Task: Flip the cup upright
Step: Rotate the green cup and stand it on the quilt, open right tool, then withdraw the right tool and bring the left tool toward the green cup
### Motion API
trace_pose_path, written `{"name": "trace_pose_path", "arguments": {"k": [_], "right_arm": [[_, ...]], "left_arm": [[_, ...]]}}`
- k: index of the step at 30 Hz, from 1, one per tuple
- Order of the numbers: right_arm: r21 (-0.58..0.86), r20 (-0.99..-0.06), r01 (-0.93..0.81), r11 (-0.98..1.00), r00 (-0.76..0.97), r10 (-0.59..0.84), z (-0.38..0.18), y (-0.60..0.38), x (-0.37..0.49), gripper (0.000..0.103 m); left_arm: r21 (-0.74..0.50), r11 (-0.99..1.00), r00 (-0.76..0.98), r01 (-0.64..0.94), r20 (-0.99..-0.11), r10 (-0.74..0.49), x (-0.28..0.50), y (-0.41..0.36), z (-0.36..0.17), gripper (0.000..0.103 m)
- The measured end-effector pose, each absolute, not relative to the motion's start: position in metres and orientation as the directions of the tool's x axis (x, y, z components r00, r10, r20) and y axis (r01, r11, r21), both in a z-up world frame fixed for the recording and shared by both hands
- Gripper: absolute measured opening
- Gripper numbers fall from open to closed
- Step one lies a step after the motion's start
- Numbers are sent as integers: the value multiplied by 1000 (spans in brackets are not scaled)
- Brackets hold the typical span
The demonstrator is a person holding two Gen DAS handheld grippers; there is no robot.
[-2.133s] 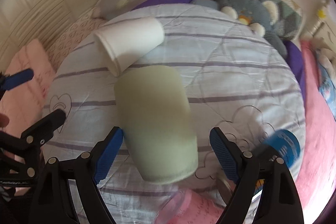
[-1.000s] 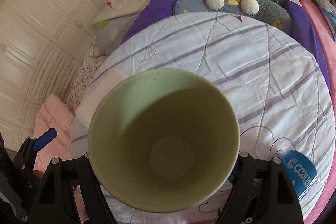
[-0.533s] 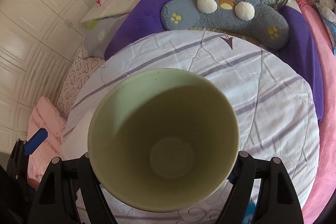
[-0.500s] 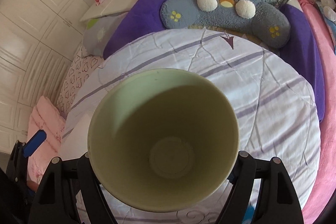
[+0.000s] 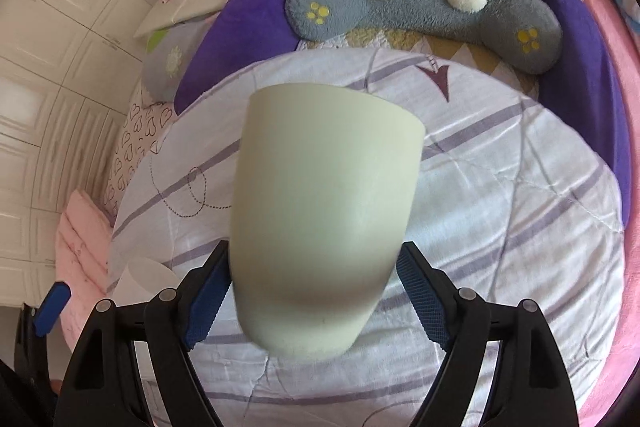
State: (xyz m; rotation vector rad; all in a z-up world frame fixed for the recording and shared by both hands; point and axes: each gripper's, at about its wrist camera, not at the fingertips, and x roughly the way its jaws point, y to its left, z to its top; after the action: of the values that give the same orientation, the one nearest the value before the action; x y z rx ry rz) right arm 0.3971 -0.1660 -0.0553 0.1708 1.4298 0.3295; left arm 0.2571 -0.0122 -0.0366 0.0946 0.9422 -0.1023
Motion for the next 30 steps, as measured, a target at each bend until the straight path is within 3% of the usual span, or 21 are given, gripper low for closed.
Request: {"name": "trace_pose_path", "arguments": {"k": [10, 19, 30], "right_arm": [[278, -910, -81, 957, 298, 289, 4, -189, 338, 84], [224, -833, 21, 974, 524, 180, 68, -217, 200, 84], [163, -800, 138, 977, 598, 49, 73, -212, 73, 84]], "left_arm": [[35, 992, 601, 118, -798, -43, 229, -17, -21, 103], [48, 990, 626, 134, -778, -47, 173, -25, -1, 103], [62, 985, 627, 159, -778, -53, 94, -27, 7, 103]]}}
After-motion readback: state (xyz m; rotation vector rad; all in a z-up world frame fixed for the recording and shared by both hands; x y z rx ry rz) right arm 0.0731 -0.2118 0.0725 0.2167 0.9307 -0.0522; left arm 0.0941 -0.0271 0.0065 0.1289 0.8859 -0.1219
